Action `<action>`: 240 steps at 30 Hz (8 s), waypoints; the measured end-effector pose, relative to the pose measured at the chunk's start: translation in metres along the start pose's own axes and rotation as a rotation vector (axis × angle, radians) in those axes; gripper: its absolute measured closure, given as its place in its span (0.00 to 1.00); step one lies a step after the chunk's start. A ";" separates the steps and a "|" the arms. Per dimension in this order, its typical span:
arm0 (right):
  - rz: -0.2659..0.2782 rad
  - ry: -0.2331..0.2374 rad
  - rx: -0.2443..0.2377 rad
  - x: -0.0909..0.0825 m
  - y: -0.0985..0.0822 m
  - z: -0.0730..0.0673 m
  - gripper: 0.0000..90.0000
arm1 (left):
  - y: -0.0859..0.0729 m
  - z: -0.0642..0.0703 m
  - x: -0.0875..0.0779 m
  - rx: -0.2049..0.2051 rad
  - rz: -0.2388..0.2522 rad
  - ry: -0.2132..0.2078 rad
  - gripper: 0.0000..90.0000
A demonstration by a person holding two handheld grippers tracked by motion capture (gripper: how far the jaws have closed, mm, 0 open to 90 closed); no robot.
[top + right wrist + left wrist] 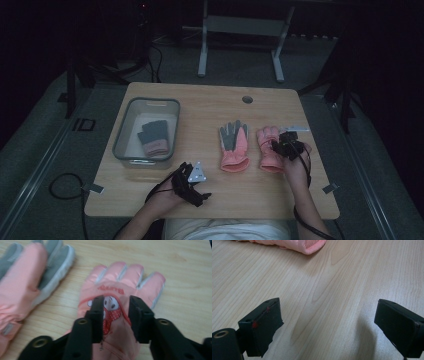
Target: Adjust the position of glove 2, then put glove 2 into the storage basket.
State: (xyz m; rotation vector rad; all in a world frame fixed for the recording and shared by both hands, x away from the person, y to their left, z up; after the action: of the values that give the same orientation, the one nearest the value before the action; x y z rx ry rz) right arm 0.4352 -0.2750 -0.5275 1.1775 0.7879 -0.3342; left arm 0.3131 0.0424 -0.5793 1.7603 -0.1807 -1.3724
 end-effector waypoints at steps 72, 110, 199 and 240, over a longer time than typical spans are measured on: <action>0.164 0.102 -0.142 -0.050 0.103 -0.090 0.95 | 0.001 -0.001 0.001 0.006 -0.007 0.006 0.08; 0.015 0.137 -0.149 0.015 0.064 -0.125 0.84 | 0.001 0.000 0.001 0.012 -0.013 0.005 0.08; -0.091 0.478 -0.051 0.052 0.026 -0.060 0.46 | 0.104 -0.108 0.087 -0.602 -0.034 -0.165 0.47; 0.130 0.539 0.027 -0.003 0.085 -0.094 0.74 | 0.146 -0.111 -0.014 -0.493 0.040 -0.035 0.89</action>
State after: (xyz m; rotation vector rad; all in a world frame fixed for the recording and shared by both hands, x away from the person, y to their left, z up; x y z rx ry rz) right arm 0.4507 -0.1577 -0.4814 1.3569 1.1664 0.0903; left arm 0.4565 0.0214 -0.4667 1.3153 0.0985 -1.2869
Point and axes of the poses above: each handheld gripper's, and its own axes: x roughly forward along the jaws, y roughly out of its top, z roughly to its right, the point moved 4 cm from there along x, roughly forward along the jaws, and after that the axes turned 8 degrees about -x, right-handed, at the moved point
